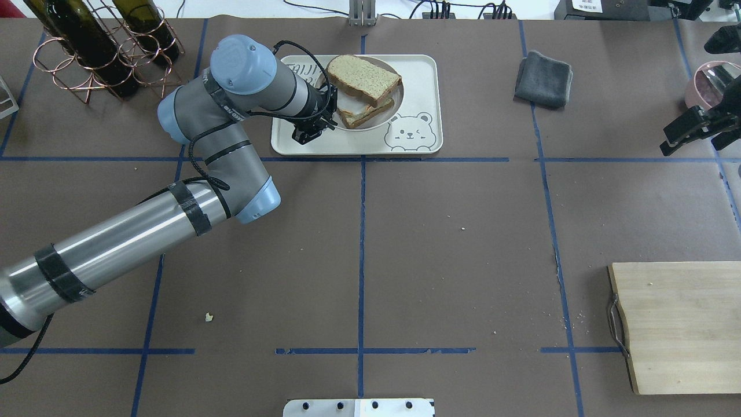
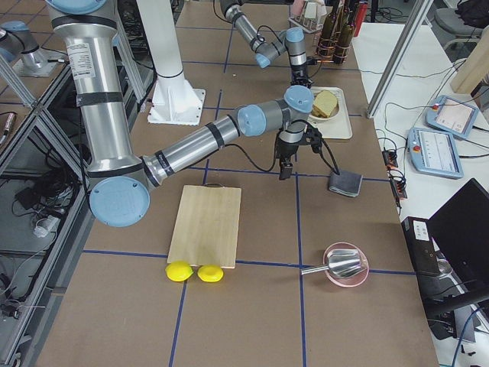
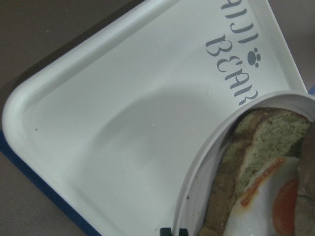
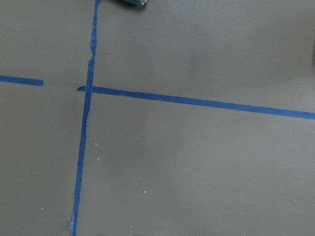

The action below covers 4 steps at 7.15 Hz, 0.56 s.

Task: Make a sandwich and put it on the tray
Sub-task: 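Lower the plate onto the tray and open the left gripper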

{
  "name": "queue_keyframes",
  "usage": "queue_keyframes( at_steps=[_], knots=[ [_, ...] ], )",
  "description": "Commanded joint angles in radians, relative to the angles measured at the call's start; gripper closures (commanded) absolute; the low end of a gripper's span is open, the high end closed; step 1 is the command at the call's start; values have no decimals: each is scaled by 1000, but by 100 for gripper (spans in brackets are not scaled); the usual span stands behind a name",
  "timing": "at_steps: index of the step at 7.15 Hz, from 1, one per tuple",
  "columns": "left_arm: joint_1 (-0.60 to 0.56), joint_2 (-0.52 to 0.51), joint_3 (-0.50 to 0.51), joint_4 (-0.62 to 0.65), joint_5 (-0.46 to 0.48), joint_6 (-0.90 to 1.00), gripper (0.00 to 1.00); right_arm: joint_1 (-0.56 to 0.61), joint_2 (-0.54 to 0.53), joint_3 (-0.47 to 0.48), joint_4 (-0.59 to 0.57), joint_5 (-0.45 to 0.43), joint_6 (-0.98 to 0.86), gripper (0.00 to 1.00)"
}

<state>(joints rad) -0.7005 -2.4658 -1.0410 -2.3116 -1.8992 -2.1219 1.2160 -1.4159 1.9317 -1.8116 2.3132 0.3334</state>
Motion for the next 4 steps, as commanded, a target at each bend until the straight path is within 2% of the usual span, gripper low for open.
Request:
queue_keyframes(
  at_steps=[1, 2, 3, 4],
  knots=[
    [13, -2, 13, -2, 23, -15, 100, 0, 0, 0, 0, 2, 1, 0],
    [15, -1, 13, 0, 23, -13, 63, 0, 0, 0, 0, 0, 1, 0],
    [15, 2, 9, 1, 23, -3, 19, -1, 0, 0, -2, 0, 3, 0],
    [9, 11, -8, 4, 23, 63, 0, -1, 2, -2, 0, 0, 3, 0]
  ],
)
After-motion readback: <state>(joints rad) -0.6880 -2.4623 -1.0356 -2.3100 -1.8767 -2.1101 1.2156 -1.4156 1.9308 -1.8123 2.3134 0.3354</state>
